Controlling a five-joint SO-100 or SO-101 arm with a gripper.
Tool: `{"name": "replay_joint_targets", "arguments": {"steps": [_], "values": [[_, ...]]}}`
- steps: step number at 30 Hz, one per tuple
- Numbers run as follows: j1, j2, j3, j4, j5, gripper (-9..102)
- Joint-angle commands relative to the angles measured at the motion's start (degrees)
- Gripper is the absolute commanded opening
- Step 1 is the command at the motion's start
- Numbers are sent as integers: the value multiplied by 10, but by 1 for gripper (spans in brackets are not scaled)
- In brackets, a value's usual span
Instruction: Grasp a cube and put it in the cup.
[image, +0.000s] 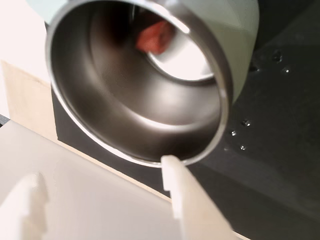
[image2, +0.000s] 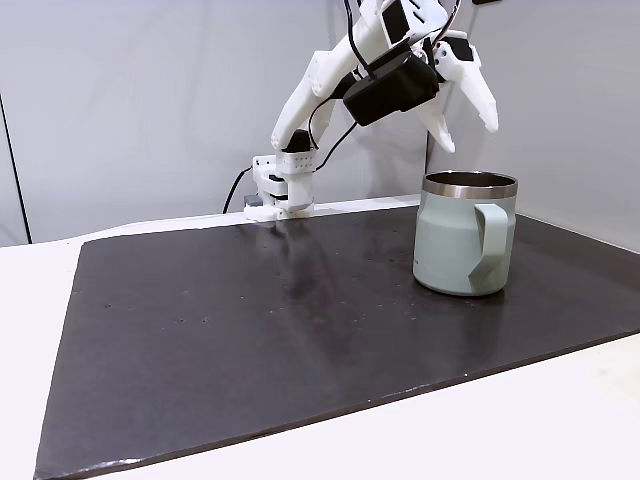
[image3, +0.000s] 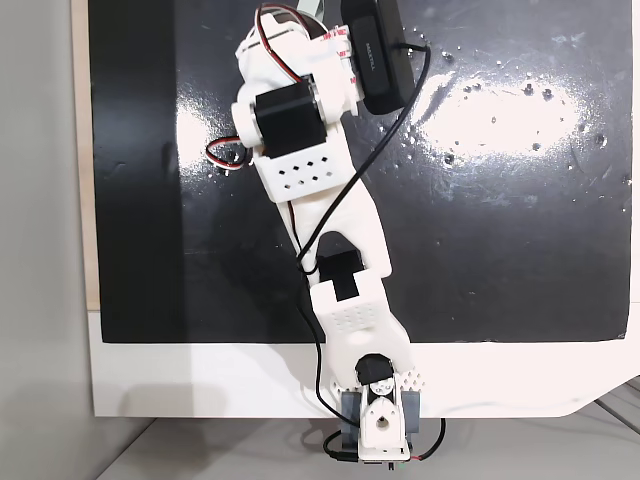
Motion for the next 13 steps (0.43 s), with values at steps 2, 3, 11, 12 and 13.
{"name": "replay_joint_targets", "arguments": {"steps": [2, 3, 11, 12, 13], "values": [[-4, 57, -11, 4, 3, 24], [-4, 61, -6, 4, 3, 24], [-4, 87, 36, 4, 2, 24], [-5, 90, 39, 4, 2, 24], [-7, 91, 41, 4, 2, 24]]}}
